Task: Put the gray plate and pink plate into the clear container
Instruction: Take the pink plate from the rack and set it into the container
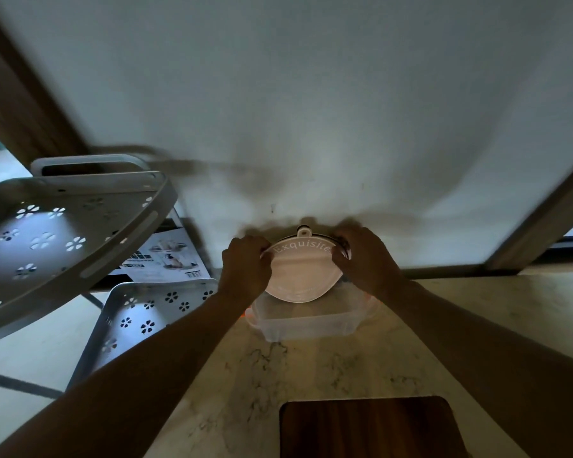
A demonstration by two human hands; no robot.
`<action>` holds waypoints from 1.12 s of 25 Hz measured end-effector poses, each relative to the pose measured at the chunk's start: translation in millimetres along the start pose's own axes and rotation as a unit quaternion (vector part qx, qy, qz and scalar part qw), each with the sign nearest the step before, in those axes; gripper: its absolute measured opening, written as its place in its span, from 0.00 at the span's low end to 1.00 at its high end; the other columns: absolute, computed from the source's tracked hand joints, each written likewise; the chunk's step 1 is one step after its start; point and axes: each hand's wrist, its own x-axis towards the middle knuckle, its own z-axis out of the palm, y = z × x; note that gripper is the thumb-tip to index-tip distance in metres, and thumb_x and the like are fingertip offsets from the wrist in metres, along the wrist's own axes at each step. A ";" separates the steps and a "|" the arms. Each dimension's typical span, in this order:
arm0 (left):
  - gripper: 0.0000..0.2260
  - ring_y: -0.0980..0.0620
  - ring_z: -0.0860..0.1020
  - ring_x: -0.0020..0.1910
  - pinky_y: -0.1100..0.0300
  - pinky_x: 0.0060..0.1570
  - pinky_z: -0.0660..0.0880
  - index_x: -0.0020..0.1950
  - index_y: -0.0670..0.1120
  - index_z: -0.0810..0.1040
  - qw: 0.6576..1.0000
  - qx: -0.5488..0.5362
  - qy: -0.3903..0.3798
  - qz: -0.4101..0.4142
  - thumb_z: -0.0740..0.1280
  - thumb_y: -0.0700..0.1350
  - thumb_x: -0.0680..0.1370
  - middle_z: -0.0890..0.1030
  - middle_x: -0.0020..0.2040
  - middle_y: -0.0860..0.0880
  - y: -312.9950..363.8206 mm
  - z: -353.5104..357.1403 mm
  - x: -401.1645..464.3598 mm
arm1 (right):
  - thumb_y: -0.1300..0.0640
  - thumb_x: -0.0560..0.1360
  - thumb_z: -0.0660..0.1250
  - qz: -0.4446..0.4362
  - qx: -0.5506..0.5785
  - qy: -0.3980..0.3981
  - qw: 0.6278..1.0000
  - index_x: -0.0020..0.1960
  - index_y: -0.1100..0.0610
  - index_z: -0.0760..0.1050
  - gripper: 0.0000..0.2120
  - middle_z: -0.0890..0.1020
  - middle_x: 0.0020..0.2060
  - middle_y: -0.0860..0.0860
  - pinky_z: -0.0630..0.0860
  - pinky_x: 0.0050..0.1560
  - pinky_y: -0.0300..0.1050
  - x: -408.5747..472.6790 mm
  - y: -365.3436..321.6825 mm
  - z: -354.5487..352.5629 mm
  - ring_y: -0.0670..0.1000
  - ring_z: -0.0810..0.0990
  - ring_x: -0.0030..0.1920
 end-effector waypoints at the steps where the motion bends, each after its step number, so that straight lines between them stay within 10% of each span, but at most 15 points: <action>1: 0.06 0.40 0.76 0.49 0.45 0.52 0.73 0.50 0.44 0.82 1.000 -0.001 0.001 -0.002 0.66 0.42 0.77 0.83 0.47 0.43 -0.4 1.1 -1.0 | 0.57 0.73 0.69 -0.011 -0.007 -0.011 1.000 0.57 0.59 0.78 0.13 0.81 0.52 0.57 0.70 0.53 0.44 1.7 0.7 0.3 0.58 0.76 0.54; 21: 0.09 0.45 0.74 0.55 0.54 0.49 0.60 0.56 0.48 0.79 1.000 0.008 0.000 -0.006 0.68 0.43 0.76 0.79 0.54 0.47 4.2 4.4 -6.6 | 0.55 0.73 0.69 -0.043 -0.043 -0.006 0.998 0.56 0.57 0.78 0.13 0.82 0.52 0.56 0.72 0.52 0.52 -2.6 -8.4 -7.6 0.59 0.77 0.53; 28: 0.09 0.45 0.80 0.46 0.53 0.51 0.74 0.56 0.46 0.82 0.997 -0.039 0.031 0.064 0.69 0.41 0.76 0.82 0.49 0.44 7.7 -12.1 -10.5 | 0.56 0.77 0.67 -0.056 -0.012 0.017 0.998 0.61 0.58 0.77 0.14 0.82 0.53 0.57 0.72 0.53 0.52 -7.3 -7.9 -15.8 0.59 0.78 0.51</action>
